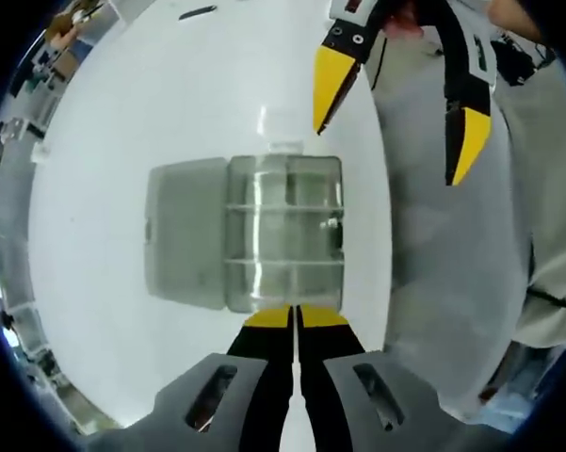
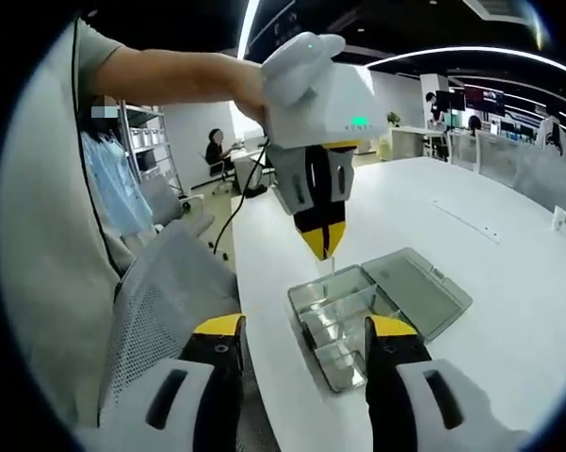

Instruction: Insert the divider into the dual guide fixture by aligning both edges with the guide slots and pushing it downward to the bottom, including one-sided entry, uneven engagement, binding, and posture correction.

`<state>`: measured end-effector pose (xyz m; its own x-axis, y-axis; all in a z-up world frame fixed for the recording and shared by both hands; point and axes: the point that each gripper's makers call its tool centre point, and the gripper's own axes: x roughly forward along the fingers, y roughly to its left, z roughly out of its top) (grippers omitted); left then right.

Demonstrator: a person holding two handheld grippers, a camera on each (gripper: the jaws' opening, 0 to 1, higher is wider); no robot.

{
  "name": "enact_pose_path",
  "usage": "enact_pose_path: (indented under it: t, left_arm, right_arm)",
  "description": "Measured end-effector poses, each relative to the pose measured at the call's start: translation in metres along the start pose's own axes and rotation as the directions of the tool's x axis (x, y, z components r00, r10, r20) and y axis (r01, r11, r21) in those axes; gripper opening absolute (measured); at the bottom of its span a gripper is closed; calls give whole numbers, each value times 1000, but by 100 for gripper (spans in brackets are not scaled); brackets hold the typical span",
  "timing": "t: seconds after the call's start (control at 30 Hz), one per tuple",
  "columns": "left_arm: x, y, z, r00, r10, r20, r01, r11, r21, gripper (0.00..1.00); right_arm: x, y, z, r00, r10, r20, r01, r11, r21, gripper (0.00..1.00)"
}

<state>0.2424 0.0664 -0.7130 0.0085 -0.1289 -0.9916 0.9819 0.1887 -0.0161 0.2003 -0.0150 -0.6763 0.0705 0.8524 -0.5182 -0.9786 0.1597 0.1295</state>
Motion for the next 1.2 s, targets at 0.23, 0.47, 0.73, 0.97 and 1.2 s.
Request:
enact_pose_path:
  t: [0.23,0.47,0.73,0.97,1.2]
  left_arm:
    - [5,3,-2,1000,6,4,-6,1000,-13,0]
    - [10,4,-3,1000,7,2,-7,1000,-19,0]
    - [13,8,-3,1000,12,8,-12,999,-29,0]
    - [16,8,-2,1000,8,7,-8,1000,-29,0]
    - [19,8,-4,1000,4,0,-4,1000,-26,0]
  right_arm:
    - [2,-1,-2,1000,-8,-15,8,1000,4,55]
    - [3,-2,-5,1000,-11,-25,11,1000,16,57]
    - [4,-2,-7,999,-9,-35,10,1000,27,60]
    - [5,-3,-8,999,-6,-39,7,999,32,61]
    - [5,-4,-9,999,-5,-41,6,999,39,61]
